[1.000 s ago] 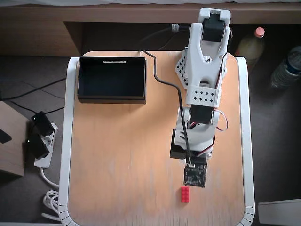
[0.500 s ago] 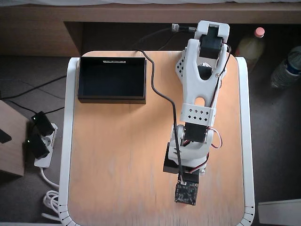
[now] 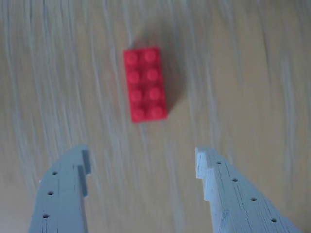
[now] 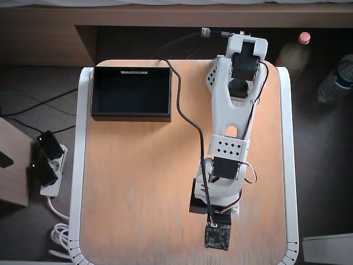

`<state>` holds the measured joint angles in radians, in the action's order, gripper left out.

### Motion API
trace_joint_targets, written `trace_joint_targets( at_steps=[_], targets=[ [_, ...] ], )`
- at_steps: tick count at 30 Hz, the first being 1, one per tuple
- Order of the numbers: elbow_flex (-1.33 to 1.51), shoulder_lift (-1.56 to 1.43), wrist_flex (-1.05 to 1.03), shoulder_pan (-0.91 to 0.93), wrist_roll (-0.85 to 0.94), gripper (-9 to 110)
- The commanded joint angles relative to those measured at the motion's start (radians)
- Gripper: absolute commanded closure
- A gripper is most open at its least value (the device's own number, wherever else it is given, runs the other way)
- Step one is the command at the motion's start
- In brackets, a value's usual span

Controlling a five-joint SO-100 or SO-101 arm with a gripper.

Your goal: Grasp a lego block and put it in the bin.

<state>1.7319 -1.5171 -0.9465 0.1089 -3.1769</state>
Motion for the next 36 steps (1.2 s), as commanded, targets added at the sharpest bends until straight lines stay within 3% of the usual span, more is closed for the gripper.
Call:
trace_joint_targets(
  at_steps=[1, 36],
  targets=[
    [-0.138, 0.011, 0.087, 0.018, 0.008, 79],
    [-0.141, 0.210, 0.262, 0.026, 0.021, 80]
  ],
)
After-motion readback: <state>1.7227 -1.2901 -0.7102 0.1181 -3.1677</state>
